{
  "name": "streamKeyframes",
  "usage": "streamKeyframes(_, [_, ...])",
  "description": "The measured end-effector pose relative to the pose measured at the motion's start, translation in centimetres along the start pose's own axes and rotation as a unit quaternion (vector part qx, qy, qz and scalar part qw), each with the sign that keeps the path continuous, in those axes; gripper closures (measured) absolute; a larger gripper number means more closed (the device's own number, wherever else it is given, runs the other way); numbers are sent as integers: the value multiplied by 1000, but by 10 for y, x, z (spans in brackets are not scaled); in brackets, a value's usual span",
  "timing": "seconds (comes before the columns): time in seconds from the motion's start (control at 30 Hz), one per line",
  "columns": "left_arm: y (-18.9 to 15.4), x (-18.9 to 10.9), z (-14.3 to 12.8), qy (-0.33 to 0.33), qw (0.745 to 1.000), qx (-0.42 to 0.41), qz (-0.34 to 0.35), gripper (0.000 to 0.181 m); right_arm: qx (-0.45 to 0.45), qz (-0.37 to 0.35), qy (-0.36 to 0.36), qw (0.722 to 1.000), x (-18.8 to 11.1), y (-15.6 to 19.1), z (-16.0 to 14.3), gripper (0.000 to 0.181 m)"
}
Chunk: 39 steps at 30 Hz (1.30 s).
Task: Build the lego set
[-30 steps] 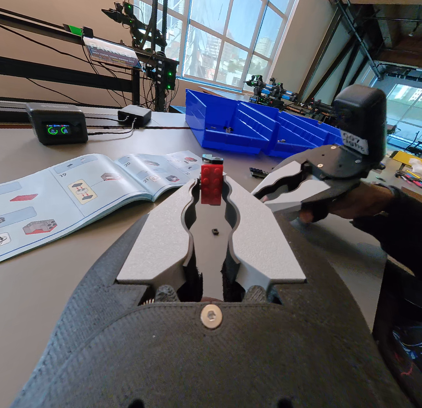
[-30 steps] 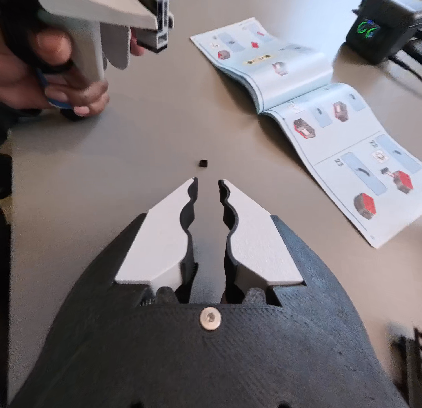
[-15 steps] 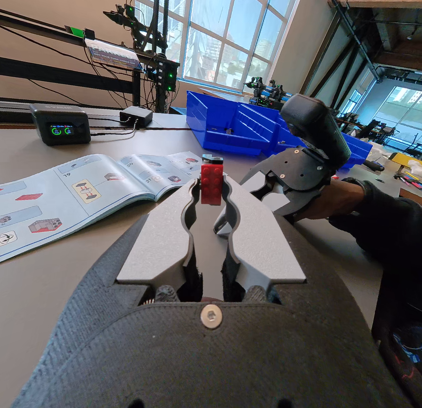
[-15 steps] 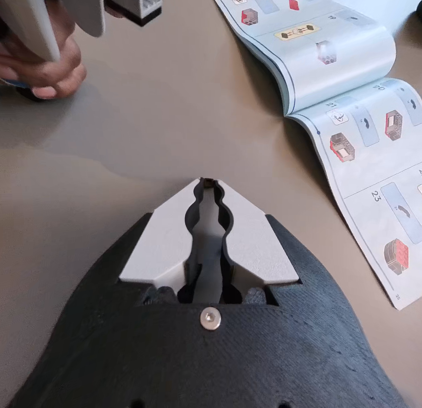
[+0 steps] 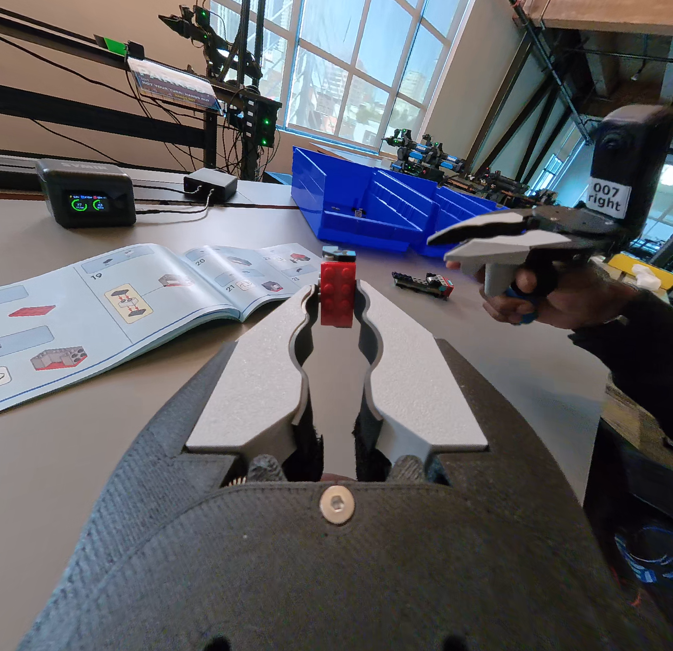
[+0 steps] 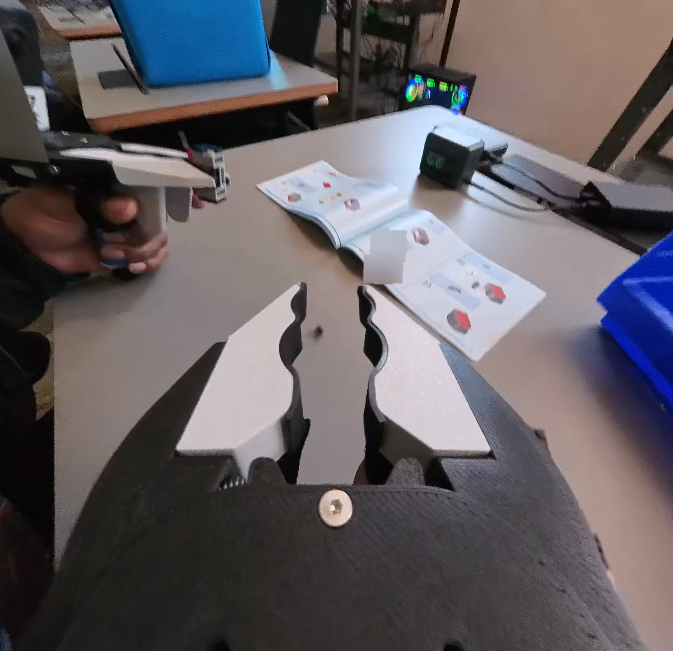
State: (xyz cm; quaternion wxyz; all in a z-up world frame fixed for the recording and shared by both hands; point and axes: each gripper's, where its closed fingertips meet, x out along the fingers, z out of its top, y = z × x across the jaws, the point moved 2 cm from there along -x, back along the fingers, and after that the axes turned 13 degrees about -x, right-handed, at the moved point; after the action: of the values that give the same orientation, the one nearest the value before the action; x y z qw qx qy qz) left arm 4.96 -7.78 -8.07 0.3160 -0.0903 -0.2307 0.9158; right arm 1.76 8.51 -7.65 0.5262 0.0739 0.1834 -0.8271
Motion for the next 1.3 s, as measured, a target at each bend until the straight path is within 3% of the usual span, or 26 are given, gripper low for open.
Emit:
streamKeyframes(0.13, [-1, 1, -1, 3, 1000, -1, 1, 163, -14, -4, 65, 998, 2, 7, -31, 158])
streamKeyframes(0.33, [-3, 4, -3, 8, 1000, 3, 1, 163, -11, 21, 157, 987, 31, 12, -61, 159])
streamKeyframes(0.7, [-3, 1, -2, 5, 1000, -3, -11, 163, -29, 50, 202, 978, 64, 31, -68, 161])
streamKeyframes(1.3, [-8, 2, -4, 9, 1000, 2, -21, 162, -44, 52, 221, 973, 68, 33, -72, 166])
